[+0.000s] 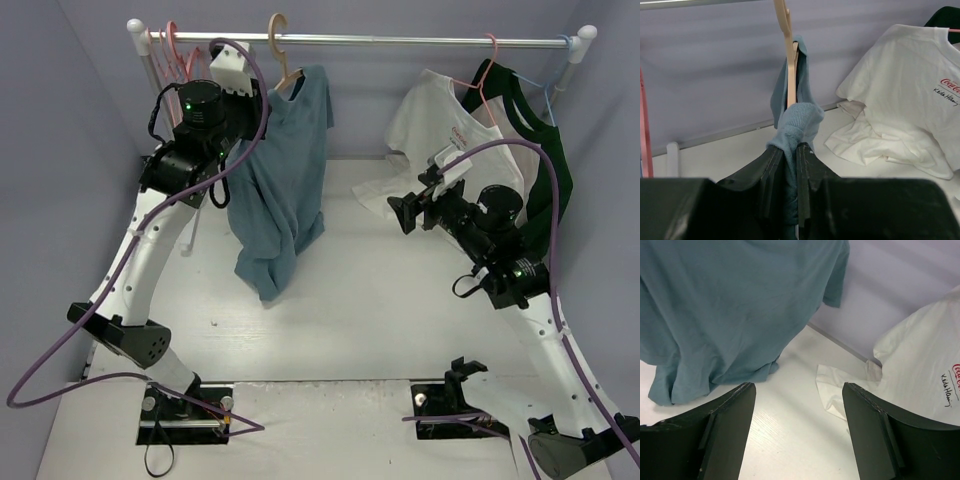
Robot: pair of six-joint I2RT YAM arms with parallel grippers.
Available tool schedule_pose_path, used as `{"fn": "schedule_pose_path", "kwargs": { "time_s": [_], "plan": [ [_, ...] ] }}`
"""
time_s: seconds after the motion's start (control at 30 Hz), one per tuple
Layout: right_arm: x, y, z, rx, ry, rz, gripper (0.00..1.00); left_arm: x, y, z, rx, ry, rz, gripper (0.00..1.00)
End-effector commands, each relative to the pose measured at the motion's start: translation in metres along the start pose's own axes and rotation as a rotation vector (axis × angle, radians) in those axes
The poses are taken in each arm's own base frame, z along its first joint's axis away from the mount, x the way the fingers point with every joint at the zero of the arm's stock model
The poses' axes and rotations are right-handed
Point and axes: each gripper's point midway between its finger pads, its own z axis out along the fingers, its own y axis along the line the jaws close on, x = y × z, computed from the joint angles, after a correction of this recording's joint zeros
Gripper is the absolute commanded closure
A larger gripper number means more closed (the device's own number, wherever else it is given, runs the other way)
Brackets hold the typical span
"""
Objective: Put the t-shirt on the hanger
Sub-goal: Place the hanger at the clothesline, then reset both arms
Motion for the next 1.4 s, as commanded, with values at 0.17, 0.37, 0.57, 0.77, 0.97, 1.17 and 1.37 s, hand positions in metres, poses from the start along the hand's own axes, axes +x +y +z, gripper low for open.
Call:
{"fn": "schedule_pose_path", "kwargs": {
  "time_s": [0.17, 0.37, 0.57, 0.77, 0.97, 1.17, 1.37],
  "plan": [
    [-0.018, 0.000, 0.002, -0.004, -0.087, 0.003, 0.29, -0.055, -0.007, 0.003, -0.005, -0.209, 0.024, 1.00],
    [-0.013, 0.002, 0.004, -0.010, -0.081, 0.030, 0.29, 0.001, -0.003, 0.012, -0.038, -0.097, 0.041, 0.92],
    [0.000, -0.001, 0.007, 0.018, -0.059, 0.050, 0.27, 0.038, 0.018, -0.017, -0.125, -0.062, 0.047, 0.56],
    [0.011, -0.003, 0.009, 0.050, -0.053, 0.102, 0.24, 0.044, 0.035, -0.054, -0.194, -0.034, 0.077, 0.46],
    [0.035, -0.016, 0.002, 0.172, -0.015, 0.183, 0.02, 0.059, 0.030, -0.098, -0.151, 0.126, 0.062, 0.33],
    [0.047, -0.026, -0.033, 0.315, -0.061, 0.271, 0.00, 0.126, 0.040, -0.150, -0.188, 0.329, 0.030, 0.33],
    [0.054, -0.018, -0.062, 0.330, -0.056, 0.300, 0.00, 0.173, 0.048, -0.214, -0.202, 0.355, -0.035, 0.33]
  ]
}}
